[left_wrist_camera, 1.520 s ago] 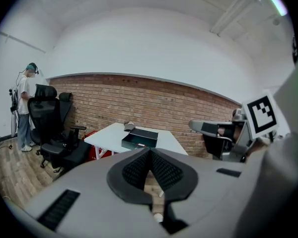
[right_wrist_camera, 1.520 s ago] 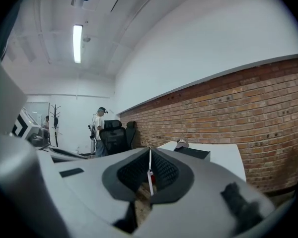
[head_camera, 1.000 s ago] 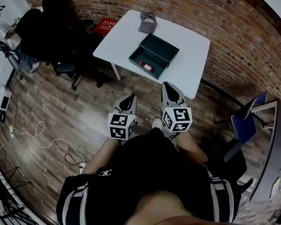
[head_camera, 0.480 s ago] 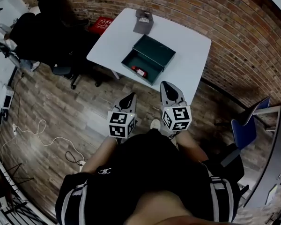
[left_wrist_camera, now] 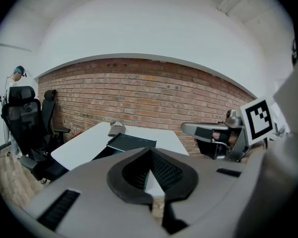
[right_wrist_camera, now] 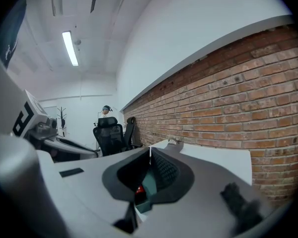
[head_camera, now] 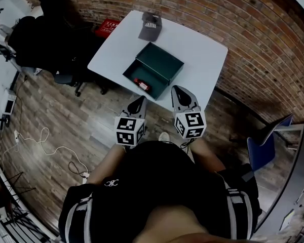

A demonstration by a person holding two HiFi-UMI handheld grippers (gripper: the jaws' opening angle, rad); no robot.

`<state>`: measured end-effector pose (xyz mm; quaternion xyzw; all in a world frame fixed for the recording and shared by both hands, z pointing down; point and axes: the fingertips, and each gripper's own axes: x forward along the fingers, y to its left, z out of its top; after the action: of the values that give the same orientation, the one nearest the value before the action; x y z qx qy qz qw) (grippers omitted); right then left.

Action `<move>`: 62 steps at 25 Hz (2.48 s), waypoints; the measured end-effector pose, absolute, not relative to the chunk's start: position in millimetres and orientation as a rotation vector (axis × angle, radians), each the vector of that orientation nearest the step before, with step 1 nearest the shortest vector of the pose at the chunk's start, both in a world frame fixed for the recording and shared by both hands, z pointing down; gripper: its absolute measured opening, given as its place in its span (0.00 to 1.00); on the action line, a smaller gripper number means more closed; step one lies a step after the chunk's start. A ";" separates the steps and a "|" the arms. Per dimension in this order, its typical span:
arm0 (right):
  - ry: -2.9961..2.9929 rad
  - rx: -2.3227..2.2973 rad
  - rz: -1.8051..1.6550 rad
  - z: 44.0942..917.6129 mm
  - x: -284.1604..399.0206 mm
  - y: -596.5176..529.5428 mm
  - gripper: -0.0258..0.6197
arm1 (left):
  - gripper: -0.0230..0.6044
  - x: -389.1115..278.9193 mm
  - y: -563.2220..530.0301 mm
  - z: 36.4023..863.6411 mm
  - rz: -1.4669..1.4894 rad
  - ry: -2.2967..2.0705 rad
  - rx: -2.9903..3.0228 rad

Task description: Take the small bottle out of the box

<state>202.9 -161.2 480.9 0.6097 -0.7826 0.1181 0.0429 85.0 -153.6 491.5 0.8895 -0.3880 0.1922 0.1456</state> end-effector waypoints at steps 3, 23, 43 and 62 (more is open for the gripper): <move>-2.407 1.817 0.369 486.7 211.5 -171.7 0.09 | 0.06 99.4 -159.0 490.6 0.552 -1.123 2.565; -2.330 1.686 0.412 517.0 170.1 -222.4 0.09 | 0.06 63.0 -247.7 500.9 0.430 -1.123 2.535; -2.290 1.118 0.418 602.8 56.2 -282.7 0.09 | 0.06 -33.1 -292.2 513.0 0.450 -1.277 2.387; -2.037 0.940 0.585 695.7 62.0 -303.9 0.25 | 0.06 -93.2 -277.8 529.7 0.474 -1.392 2.262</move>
<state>62.0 -303.9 695.7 0.3717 -0.8053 0.2313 0.3998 -93.2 -277.8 529.7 0.8179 -0.5034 0.1713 0.2198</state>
